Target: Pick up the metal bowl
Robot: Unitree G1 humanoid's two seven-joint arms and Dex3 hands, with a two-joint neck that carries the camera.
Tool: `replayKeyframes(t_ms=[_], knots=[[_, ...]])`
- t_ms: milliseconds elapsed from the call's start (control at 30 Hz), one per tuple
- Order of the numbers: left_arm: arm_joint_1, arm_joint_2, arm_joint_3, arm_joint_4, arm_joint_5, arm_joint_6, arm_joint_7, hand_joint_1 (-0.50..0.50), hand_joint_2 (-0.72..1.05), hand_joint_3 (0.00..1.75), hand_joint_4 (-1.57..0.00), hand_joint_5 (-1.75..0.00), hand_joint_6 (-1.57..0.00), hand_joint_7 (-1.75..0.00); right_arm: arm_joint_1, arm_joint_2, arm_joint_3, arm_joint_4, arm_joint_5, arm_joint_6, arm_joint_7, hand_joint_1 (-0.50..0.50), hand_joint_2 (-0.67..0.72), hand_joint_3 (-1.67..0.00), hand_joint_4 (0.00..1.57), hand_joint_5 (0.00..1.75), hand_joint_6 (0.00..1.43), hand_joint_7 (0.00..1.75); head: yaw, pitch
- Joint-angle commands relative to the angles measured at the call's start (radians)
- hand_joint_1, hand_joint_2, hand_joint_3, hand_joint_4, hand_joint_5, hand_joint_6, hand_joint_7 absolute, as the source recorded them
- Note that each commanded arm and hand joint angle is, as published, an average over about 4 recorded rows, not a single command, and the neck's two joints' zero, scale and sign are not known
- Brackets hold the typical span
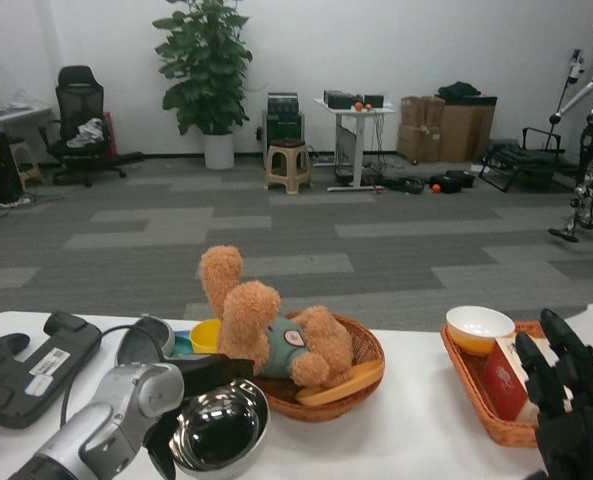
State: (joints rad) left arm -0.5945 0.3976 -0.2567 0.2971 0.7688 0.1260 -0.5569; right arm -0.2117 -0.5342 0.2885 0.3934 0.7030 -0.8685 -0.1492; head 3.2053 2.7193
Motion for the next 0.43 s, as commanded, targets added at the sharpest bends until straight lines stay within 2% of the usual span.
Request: replayKeyframes(t_ms=[33,133,433], knots=[[-0.008,0.015,-0.005,0.003,-0.005,-0.005,-0.018,-0.50,0.78,1.57,-1.57,-1.75,-0.68,-1.68,-0.028,-0.018,-0.001,-0.013,0.001,0.035,0.022,0.17,0.72,0.00,0.14,0.29,0.00,0.35,-0.002,-0.016],[-0.001,0.017,-0.006,0.004,-0.006,-0.005,-0.024,-0.50,0.78,1.53,-1.57,-1.75,-0.68,-1.68,-0.037,-0.022,-0.001,-0.022,0.000,0.057,0.039,0.17,0.72,0.00,0.14,0.29,0.00,0.35,0.001,-0.030],[0.014,0.017,-0.006,0.002,-0.009,-0.005,-0.034,-0.50,0.78,1.57,-1.57,-1.75,-0.68,-1.68,-0.054,-0.025,0.007,-0.022,0.000,0.062,0.043,0.17,0.72,0.00,0.14,0.29,0.00,0.35,0.029,-0.041]])
